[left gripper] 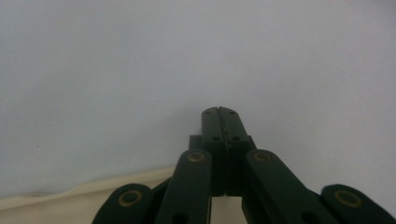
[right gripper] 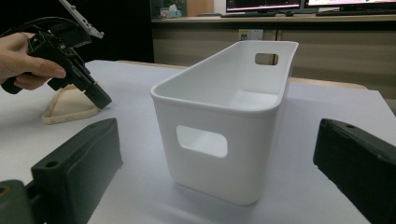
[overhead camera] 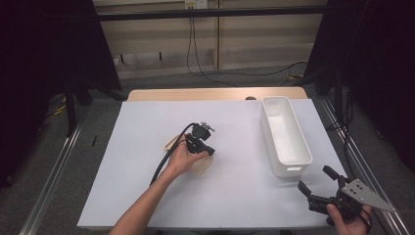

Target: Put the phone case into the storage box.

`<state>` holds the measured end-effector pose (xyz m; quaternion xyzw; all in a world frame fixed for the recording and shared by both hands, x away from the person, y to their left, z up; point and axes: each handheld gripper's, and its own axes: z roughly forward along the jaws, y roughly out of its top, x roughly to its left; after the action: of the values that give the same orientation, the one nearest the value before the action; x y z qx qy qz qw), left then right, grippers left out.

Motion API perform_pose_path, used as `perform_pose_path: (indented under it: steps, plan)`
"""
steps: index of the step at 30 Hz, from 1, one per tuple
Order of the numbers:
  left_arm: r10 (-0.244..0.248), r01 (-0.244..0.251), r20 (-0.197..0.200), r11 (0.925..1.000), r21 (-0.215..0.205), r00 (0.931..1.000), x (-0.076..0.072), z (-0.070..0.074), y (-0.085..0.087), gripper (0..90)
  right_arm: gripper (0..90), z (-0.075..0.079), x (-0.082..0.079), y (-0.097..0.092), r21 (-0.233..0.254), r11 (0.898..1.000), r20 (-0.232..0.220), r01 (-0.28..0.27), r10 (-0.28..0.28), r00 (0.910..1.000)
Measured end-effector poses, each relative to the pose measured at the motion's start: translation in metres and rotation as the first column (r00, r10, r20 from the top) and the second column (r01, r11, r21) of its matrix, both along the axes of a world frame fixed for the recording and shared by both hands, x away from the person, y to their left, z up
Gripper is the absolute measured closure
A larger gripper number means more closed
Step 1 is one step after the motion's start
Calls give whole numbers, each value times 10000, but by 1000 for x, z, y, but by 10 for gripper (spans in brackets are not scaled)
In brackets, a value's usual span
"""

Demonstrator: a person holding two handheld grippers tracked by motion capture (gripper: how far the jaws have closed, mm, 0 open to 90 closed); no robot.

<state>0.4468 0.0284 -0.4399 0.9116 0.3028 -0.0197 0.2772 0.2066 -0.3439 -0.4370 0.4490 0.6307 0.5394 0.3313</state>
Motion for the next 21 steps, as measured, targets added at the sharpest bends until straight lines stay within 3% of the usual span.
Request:
perform_pose_path:
  steps: [10, 21]
  plan:
    - [29, -32, -182, 9998, -181, 9998, -7, -1, 5, 900, 8, 0, -1, -1, 12, 10000, -9, 2, -2, 10000]
    - [-127, 125, -127, 9998, -146, 9998, -13, -1, 10, 900, 8, 0, -1, -1, 27, 10000, -22, 15, -15, 10000]
